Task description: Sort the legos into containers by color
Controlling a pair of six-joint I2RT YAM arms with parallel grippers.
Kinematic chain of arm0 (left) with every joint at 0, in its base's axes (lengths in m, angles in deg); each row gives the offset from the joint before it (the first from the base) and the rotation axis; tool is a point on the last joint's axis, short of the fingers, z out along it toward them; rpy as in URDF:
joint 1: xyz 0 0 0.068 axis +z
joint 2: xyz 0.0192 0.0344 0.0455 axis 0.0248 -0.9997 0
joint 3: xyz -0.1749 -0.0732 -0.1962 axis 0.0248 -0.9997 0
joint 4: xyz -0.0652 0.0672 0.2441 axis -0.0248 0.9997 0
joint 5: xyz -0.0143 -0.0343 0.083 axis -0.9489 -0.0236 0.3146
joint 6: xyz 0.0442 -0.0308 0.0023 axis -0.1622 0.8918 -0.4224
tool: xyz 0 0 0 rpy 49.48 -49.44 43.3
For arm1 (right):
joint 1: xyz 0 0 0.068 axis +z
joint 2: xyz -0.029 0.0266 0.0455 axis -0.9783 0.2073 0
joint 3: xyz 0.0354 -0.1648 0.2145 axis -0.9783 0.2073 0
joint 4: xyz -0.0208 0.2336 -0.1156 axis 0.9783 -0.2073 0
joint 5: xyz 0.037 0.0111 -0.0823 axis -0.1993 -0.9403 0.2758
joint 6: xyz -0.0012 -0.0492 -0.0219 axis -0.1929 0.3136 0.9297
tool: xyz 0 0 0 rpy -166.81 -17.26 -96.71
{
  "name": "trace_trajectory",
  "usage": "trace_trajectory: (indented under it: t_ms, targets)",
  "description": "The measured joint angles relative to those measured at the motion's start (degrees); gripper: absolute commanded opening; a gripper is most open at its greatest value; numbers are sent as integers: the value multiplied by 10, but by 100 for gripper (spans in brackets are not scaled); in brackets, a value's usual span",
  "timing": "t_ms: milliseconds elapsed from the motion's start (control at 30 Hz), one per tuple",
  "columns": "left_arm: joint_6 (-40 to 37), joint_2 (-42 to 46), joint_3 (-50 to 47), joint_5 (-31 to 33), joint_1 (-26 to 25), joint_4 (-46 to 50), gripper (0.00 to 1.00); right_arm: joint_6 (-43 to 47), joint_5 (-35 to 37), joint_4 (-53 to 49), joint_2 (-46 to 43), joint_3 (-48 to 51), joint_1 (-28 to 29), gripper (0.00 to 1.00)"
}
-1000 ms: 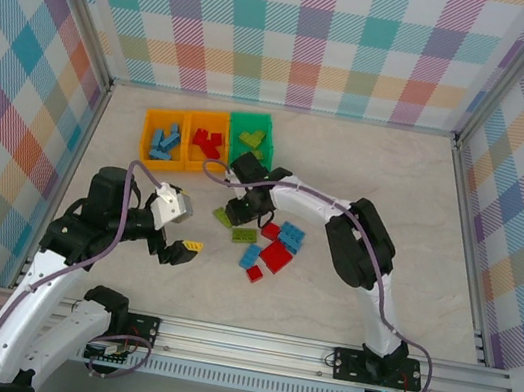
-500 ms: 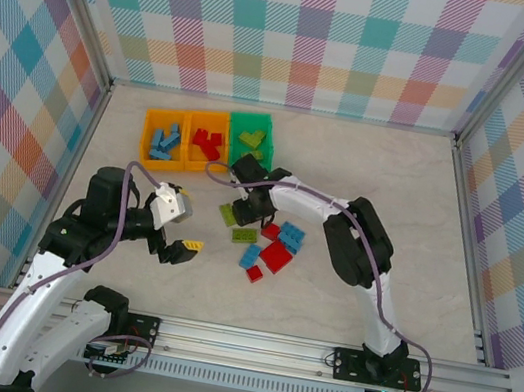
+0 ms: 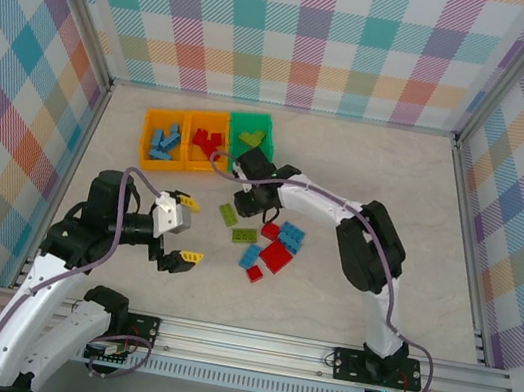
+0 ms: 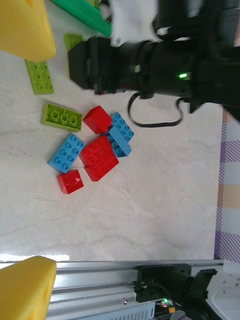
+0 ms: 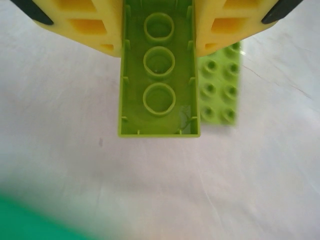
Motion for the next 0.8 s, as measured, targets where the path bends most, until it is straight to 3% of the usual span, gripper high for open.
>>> trace_trajectory:
  t_ms: [133,300,533,800]
  targets:
    - [62,-1,-16,51,0,-44,100,0,9,49,-6,-52,-18,25]
    - [156,-14,-19,156,0,-96,100,2,25,87,80,-202,-52,27]
    - [239,-40,-19,291,0,-126,100,14,39,38,236,-396,-74,46]
    - [273,-45,-19,345,0,-129,100,29,39,-13,245,-406,-73,47]
